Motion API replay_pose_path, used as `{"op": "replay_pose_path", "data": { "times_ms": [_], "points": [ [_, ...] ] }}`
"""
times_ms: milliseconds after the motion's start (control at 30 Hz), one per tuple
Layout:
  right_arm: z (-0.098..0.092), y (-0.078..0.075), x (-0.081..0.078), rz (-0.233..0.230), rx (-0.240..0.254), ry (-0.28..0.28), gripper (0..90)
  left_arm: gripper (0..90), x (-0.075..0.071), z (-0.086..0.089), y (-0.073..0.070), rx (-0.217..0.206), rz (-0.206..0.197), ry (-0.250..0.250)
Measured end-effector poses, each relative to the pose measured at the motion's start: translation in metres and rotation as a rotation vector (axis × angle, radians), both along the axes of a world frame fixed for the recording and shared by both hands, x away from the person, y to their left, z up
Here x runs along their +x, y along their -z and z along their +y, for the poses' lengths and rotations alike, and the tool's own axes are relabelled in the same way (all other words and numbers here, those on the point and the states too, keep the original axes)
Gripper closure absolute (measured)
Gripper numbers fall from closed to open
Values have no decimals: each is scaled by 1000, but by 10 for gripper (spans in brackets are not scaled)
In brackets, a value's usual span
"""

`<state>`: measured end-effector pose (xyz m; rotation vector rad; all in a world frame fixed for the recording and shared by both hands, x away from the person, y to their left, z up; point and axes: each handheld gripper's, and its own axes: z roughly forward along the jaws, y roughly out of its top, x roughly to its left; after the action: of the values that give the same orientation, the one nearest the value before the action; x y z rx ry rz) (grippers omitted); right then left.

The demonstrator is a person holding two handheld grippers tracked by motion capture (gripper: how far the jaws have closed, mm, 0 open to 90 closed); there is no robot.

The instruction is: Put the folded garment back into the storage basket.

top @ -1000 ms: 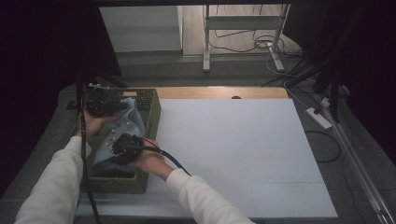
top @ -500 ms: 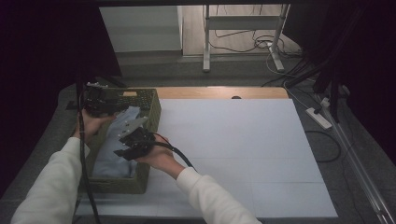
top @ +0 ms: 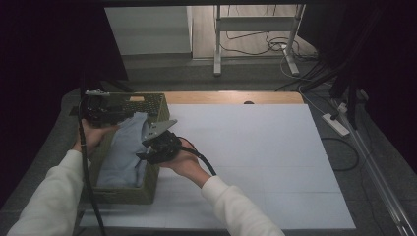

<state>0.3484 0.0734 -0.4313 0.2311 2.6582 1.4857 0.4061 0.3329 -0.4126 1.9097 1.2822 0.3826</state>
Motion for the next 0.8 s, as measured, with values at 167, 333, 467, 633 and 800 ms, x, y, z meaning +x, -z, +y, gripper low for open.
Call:
{"op": "replay_pose_path", "data": {
  "times_ms": [167, 333, 467, 633, 800],
  "points": [
    [-11, 0, 3, 7, -2, 16, 533, 360, -7, -2, -2, -14, -13, 14],
    [-22, 2, 5, 17, -5, 32, 531, 358, -15, -7, -3, -23, -8, 39],
    [-33, 2, 5, 21, 1, 50, 526, 357, -23, -13, 0, -34, -4, 54],
    [-49, 2, 5, 18, 6, 70, 517, 357, -35, -21, -1, -58, -14, 73],
    [-68, 2, 3, 2, 10, 99, 512, 355, -48, -30, -3, -58, -25, 97]
  ]
}}
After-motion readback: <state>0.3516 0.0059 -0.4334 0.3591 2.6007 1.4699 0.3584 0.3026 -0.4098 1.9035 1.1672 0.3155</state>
